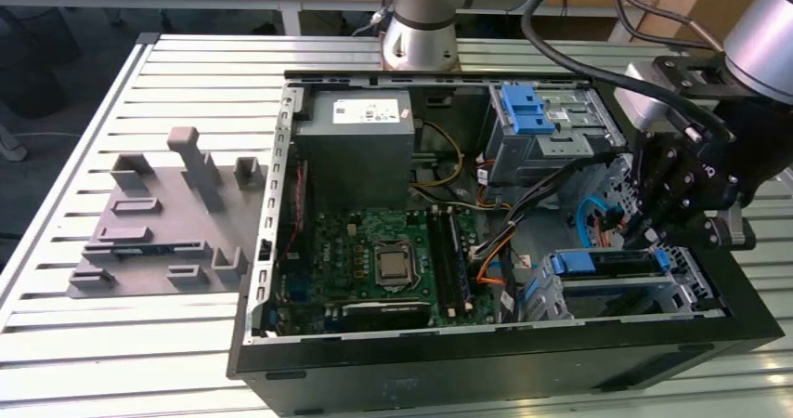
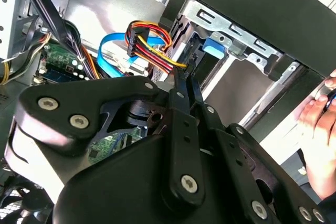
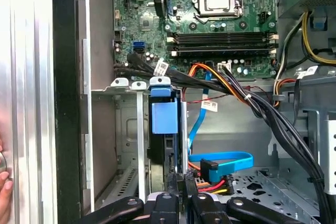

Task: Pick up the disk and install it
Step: 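Insert the first disk wire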

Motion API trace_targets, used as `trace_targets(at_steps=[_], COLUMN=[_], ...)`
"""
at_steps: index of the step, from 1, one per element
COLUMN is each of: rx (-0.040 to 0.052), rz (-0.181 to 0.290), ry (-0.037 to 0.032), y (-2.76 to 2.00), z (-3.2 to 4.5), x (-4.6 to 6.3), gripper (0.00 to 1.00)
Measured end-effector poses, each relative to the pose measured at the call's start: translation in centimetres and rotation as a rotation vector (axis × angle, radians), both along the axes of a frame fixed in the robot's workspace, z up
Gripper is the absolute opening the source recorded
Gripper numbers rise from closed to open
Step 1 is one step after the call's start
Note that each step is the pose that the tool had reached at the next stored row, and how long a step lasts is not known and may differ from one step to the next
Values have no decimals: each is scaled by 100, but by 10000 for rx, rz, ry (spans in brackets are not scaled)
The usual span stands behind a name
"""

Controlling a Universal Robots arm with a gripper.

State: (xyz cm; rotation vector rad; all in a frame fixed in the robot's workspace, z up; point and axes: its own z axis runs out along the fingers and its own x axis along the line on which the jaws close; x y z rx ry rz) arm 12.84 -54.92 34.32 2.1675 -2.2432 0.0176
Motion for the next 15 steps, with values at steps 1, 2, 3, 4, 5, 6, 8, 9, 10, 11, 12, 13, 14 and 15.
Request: trace_targets(at_steps=[1,2,3,4,5,6,8,9,10,11,12,13,14,15], rx=[2,2,2,1,-1,-2,0,-1,0,1,-1,-2,-2,-1], rz=[70,129,180,222,239,240,240,241,240,240,241,241,240,239], ry=[0,-1,0,0,0,0,-1,0,-1,0,0,-1,0,-1], y=[-4,-7,-10,-12,-15,-20,-29,-35,-39,-40,-42,-42,-43,-45], z=[-5,-9,-12,-15,-18,-19,-25,-27,-29,-33,-34,-36,-39,-42], x=[0,0,0,-1,-1,-1,-1,-1,-1,-1,-1,-1,0,0], gripper=[16,16,16,16,16,16,16,16,16,16,16,16,16,16])
